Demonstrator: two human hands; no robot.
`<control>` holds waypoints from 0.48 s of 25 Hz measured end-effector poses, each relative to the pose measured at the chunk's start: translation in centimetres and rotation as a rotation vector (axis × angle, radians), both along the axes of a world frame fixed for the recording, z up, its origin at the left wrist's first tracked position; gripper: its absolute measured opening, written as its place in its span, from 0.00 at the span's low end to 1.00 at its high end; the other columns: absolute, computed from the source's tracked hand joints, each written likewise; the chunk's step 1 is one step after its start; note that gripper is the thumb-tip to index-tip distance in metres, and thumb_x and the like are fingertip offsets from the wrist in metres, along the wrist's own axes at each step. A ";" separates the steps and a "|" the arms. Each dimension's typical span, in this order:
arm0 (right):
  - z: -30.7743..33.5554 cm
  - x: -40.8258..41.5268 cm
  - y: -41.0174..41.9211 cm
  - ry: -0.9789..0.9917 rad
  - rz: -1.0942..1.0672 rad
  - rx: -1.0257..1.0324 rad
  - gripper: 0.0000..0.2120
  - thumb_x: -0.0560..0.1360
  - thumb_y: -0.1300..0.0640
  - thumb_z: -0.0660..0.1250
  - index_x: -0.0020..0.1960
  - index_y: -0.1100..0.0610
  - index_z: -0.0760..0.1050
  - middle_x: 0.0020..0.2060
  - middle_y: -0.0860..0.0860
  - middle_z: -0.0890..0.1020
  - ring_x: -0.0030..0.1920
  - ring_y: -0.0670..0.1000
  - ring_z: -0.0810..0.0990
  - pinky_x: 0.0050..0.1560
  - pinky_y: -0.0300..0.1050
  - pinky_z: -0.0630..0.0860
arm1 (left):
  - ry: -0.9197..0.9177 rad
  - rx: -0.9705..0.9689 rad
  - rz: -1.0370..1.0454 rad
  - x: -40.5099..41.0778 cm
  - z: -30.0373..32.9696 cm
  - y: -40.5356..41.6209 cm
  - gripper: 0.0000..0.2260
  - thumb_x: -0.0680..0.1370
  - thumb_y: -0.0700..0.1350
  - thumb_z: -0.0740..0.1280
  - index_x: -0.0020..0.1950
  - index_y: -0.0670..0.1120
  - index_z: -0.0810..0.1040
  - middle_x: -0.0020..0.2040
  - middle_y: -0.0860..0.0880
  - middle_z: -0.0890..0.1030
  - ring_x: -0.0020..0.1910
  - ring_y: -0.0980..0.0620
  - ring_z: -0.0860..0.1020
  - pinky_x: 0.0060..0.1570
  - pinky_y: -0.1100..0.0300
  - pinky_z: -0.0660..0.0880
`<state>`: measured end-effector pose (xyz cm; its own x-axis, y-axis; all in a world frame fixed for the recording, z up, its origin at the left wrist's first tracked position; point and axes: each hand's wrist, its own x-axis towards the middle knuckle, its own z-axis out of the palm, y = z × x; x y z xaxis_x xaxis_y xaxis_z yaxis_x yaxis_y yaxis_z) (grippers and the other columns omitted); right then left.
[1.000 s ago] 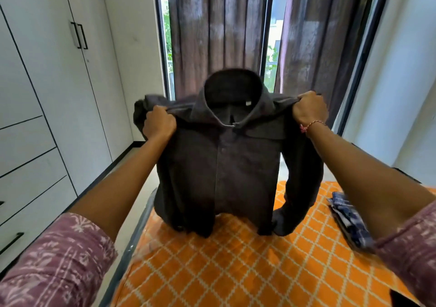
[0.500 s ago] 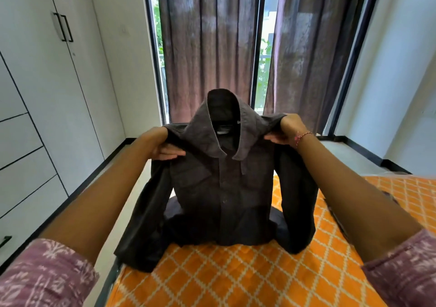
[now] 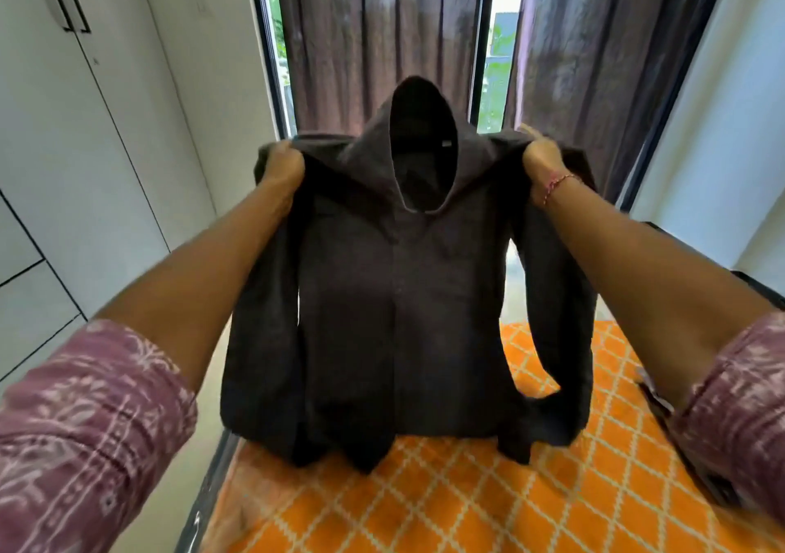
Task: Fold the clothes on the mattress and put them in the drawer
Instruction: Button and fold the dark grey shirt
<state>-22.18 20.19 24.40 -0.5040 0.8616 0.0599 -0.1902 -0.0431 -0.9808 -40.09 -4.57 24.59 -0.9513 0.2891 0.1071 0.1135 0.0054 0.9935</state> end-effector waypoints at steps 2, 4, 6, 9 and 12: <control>2.3 -0.2 1.4 0.005 -0.135 0.248 0.20 0.81 0.66 0.51 0.71 0.60 0.67 0.66 0.58 0.74 0.66 0.56 0.71 0.72 0.45 0.63 | 0.379 -0.230 0.195 -0.9 1.9 0.5 0.18 0.79 0.37 0.53 0.65 0.43 0.76 0.60 0.40 0.78 0.61 0.42 0.75 0.63 0.56 0.70; 3.5 0.7 2.3 -0.061 -0.274 0.496 0.23 0.80 0.65 0.51 0.73 0.52 0.65 0.72 0.58 0.66 0.70 0.58 0.66 0.74 0.47 0.58 | 0.660 -0.378 0.373 -0.8 2.5 -0.1 0.20 0.80 0.37 0.54 0.69 0.48 0.72 0.65 0.41 0.76 0.64 0.41 0.73 0.66 0.52 0.66; 3.7 3.2 1.7 -0.193 -0.375 0.723 0.24 0.80 0.63 0.51 0.74 0.48 0.64 0.74 0.59 0.62 0.73 0.59 0.62 0.76 0.49 0.54 | 0.791 -0.431 0.456 0.3 2.0 -1.6 0.21 0.81 0.37 0.54 0.73 0.50 0.68 0.63 0.40 0.76 0.63 0.40 0.73 0.67 0.48 0.64; -0.7 8.7 -2.4 -0.399 -0.509 0.934 0.23 0.80 0.60 0.53 0.74 0.48 0.64 0.72 0.63 0.64 0.72 0.62 0.63 0.75 0.52 0.56 | 0.933 -0.604 0.433 3.6 -3.0 -5.2 0.23 0.80 0.36 0.56 0.74 0.50 0.64 0.54 0.36 0.79 0.56 0.36 0.75 0.63 0.46 0.64; -9.6 15.1 -8.5 -0.600 -0.431 0.946 0.25 0.77 0.59 0.53 0.74 0.52 0.64 0.71 0.63 0.66 0.72 0.64 0.61 0.73 0.55 0.57 | 0.813 -0.762 0.306 9.3 -12.4 -10.2 0.24 0.77 0.36 0.57 0.71 0.50 0.71 0.53 0.34 0.79 0.54 0.35 0.76 0.61 0.46 0.64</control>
